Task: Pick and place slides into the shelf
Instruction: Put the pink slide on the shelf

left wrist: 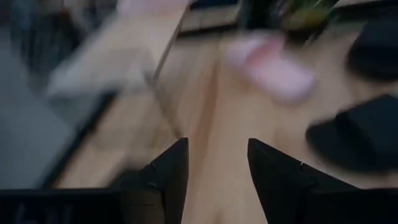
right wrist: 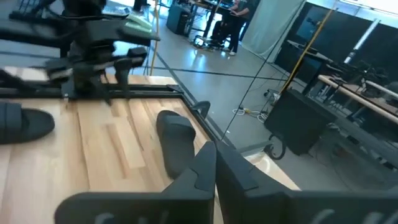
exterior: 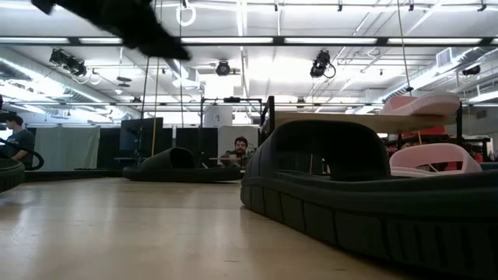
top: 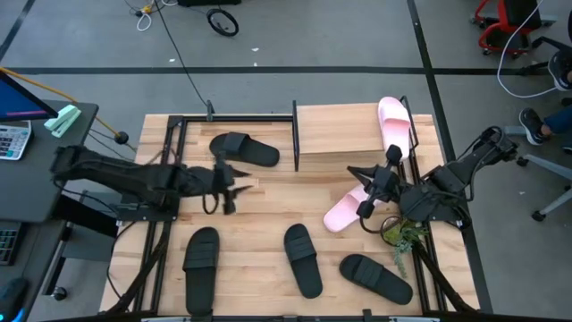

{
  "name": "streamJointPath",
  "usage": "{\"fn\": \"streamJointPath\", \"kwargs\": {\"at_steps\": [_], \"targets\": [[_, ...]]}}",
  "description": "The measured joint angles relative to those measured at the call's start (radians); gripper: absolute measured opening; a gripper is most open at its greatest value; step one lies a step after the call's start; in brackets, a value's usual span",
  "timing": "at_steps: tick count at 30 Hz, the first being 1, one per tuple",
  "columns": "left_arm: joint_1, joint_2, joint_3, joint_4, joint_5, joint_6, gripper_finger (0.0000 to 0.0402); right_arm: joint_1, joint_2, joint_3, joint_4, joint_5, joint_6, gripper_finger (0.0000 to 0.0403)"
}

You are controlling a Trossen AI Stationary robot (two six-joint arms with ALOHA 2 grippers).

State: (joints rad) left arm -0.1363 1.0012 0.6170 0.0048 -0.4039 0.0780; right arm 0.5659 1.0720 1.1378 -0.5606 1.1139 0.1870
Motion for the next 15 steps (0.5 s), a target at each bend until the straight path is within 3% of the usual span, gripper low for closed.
{"fn": "streamJointPath", "kwargs": {"at_steps": [2,4,11,15], "targets": [[0.001,0.077,0.0,0.172,0.013,0.127,0.0164,0.0,-0.002,0.0,0.002,0.005,0.021,0.0009],[0.004,0.168,0.03,0.24,0.015,0.196,0.0162,0.0,-0.003,0.0,0.011,0.005,0.029,0.0009],[0.007,0.561,0.255,0.193,0.055,0.25,0.016,0.007,-0.002,0.0,0.008,0.004,0.021,0.0012],[0.001,0.729,0.407,0.15,0.188,0.273,0.016,0.007,-0.002,0.0,-0.015,-0.004,0.022,0.0011]]}}
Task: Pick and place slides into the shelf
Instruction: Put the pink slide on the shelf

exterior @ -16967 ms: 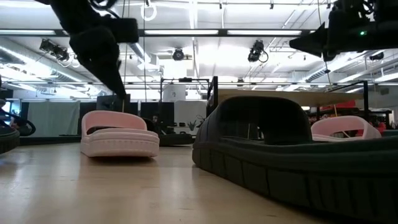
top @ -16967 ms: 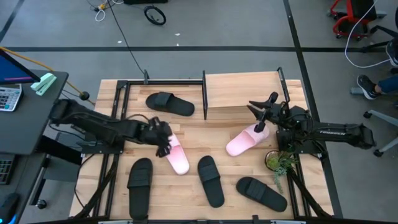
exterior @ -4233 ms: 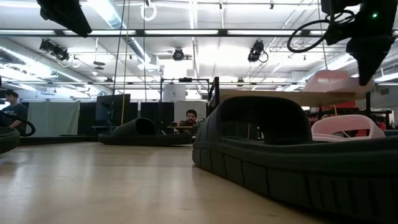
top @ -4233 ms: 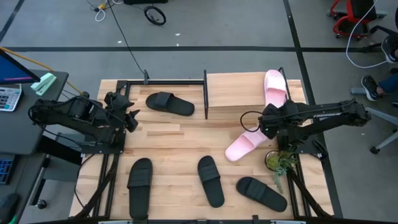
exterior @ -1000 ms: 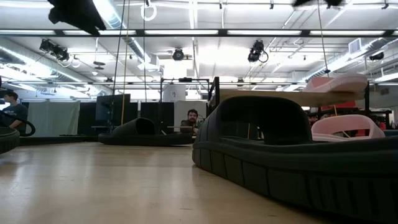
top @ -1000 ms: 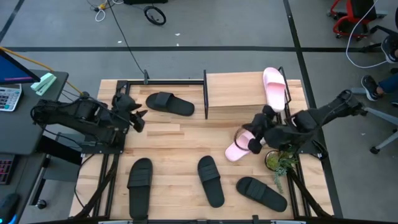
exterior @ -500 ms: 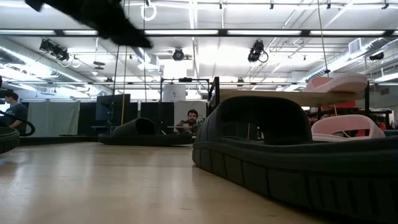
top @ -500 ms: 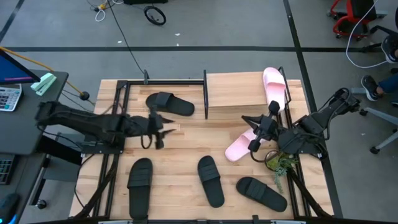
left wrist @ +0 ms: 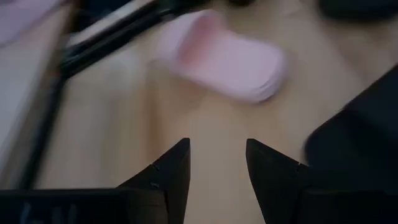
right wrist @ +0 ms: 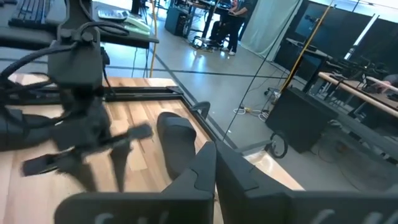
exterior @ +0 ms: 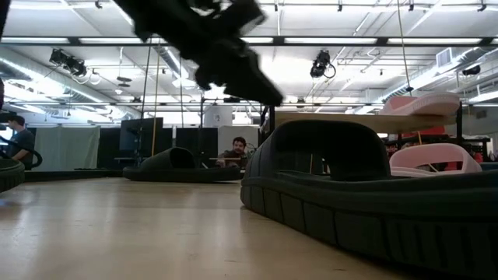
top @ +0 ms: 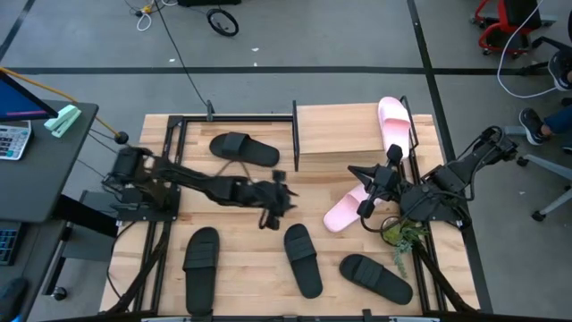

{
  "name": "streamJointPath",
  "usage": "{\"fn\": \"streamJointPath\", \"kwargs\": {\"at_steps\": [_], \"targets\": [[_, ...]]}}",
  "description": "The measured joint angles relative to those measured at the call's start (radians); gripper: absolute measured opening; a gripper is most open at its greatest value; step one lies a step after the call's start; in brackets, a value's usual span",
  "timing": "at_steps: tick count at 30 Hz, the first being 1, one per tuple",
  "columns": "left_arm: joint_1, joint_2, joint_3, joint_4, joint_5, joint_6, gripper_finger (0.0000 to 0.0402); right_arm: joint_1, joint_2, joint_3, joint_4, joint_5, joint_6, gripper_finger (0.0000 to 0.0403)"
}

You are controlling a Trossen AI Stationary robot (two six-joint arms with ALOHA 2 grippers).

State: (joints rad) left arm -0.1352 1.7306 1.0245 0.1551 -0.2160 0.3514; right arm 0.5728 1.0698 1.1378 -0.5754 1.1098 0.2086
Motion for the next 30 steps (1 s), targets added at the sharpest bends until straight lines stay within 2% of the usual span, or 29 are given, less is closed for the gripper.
{"fn": "streamJointPath", "kwargs": {"at_steps": [2,6,12,17,25,30], "targets": [[-0.01,0.062,0.073,0.0,0.06,0.018,0.016,0.0,0.0,0.0,-0.021,-0.003,0.003,0.0012],[-0.029,0.145,0.208,-0.066,0.079,0.117,0.0161,0.0,0.0,0.0,-0.033,-0.004,0.004,0.0014],[-0.033,0.258,0.318,-0.111,0.189,0.249,0.0179,0.0,-0.001,0.0,-0.023,-0.004,0.008,0.0012],[-0.032,0.323,0.341,-0.093,0.192,0.291,0.0197,0.0,-0.006,-0.001,-0.011,0.004,0.026,0.0013],[-0.003,0.35,0.341,0.056,0.195,0.299,0.0198,-0.002,-0.006,-0.001,-0.013,0.008,0.026,0.0012],[0.017,0.367,0.341,0.072,0.29,0.261,0.0199,-0.001,-0.005,-0.001,-0.013,0.008,0.025,0.0013]]}}
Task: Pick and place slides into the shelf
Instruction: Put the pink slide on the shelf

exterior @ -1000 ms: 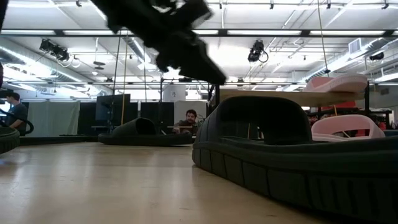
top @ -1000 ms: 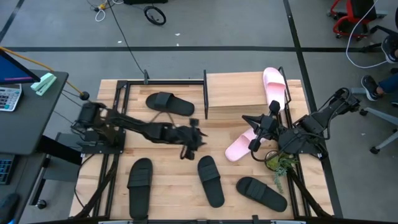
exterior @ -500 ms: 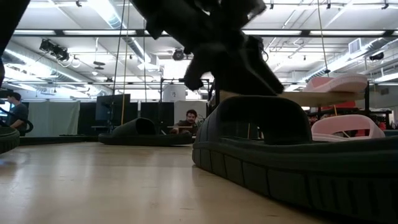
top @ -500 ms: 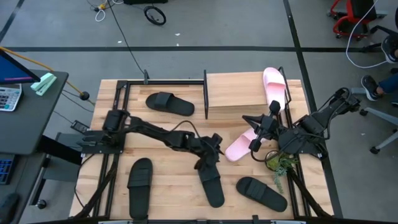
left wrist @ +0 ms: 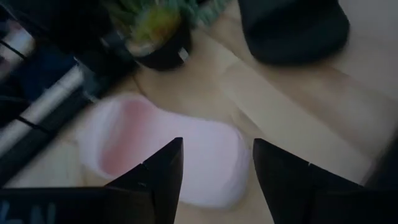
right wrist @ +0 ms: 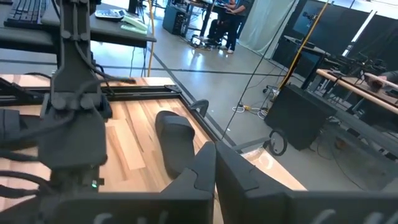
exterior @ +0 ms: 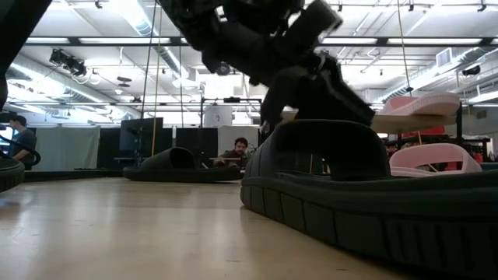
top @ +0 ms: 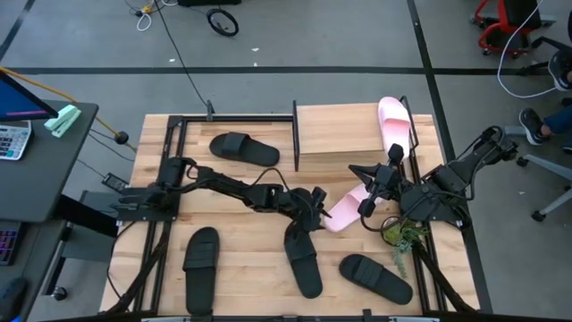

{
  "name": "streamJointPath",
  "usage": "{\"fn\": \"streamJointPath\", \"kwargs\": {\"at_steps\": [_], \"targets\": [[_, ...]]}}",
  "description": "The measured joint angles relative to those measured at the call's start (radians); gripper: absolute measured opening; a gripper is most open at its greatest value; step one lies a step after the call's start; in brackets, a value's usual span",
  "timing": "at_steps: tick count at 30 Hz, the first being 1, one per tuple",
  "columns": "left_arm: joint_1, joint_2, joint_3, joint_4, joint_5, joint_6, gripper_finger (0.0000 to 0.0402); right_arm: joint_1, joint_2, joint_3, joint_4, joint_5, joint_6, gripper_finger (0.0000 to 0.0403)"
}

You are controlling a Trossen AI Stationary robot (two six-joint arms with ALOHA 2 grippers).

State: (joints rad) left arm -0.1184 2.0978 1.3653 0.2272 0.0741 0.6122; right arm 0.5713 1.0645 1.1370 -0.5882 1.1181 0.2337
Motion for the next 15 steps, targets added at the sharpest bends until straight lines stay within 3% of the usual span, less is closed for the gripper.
{"fn": "streamJointPath", "kwargs": {"at_steps": [7,15], "targets": [[-0.01,0.076,0.079,0.058,0.004,-0.004,0.0199,0.0,0.0,0.0,0.0,0.0,0.001,0.0013],[-0.033,0.178,0.251,-0.13,-0.048,-0.025,0.0199,0.0,0.0,0.0,-0.008,0.0,0.002,0.0012]]}}
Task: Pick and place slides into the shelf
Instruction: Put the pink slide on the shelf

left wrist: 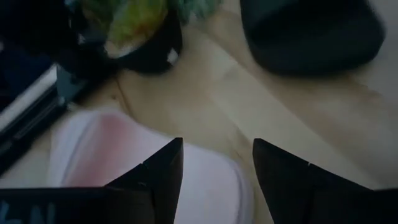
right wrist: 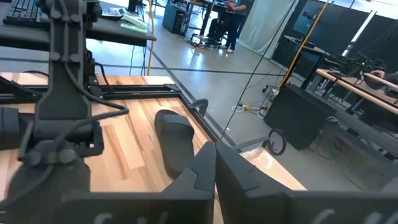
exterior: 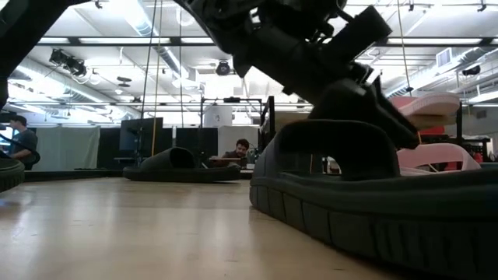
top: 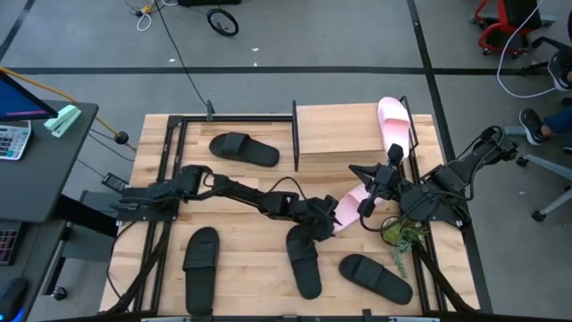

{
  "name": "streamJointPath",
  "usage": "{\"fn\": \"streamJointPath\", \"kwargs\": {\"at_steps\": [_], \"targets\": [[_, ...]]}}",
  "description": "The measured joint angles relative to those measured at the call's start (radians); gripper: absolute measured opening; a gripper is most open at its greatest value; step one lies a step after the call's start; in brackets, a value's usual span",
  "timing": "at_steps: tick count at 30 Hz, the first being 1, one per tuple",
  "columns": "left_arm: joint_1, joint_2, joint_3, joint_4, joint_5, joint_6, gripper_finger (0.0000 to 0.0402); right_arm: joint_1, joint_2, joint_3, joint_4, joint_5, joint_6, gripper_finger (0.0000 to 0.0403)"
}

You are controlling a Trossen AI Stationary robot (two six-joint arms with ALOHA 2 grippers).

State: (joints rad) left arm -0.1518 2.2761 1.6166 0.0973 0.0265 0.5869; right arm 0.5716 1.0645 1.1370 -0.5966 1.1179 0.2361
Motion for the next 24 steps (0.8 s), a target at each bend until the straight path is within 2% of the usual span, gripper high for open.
{"fn": "streamJointPath", "kwargs": {"at_steps": [7,11,17,21,24], "targets": [[-0.002,0.013,0.017,-0.102,-0.046,-0.075,0.0191,0.0,0.0,0.0,-0.008,0.0,0.006,0.0013],[-0.001,0.023,0.014,-0.177,-0.105,-0.04,0.019,0.0,0.0,0.0,-0.009,0.0,0.008,0.0012],[0.002,0.022,0.014,-0.148,-0.137,0.014,0.0185,0.0,0.0,0.0,-0.009,0.0,0.008,0.0014],[0.011,0.022,0.014,-0.142,-0.135,0.001,0.0158,0.0,0.0,0.0,-0.009,0.0,0.008,0.0012],[0.011,0.022,0.014,-0.141,-0.136,0.001,0.0118,0.0,0.0,0.0,-0.009,0.0,0.008,0.0012]]}}
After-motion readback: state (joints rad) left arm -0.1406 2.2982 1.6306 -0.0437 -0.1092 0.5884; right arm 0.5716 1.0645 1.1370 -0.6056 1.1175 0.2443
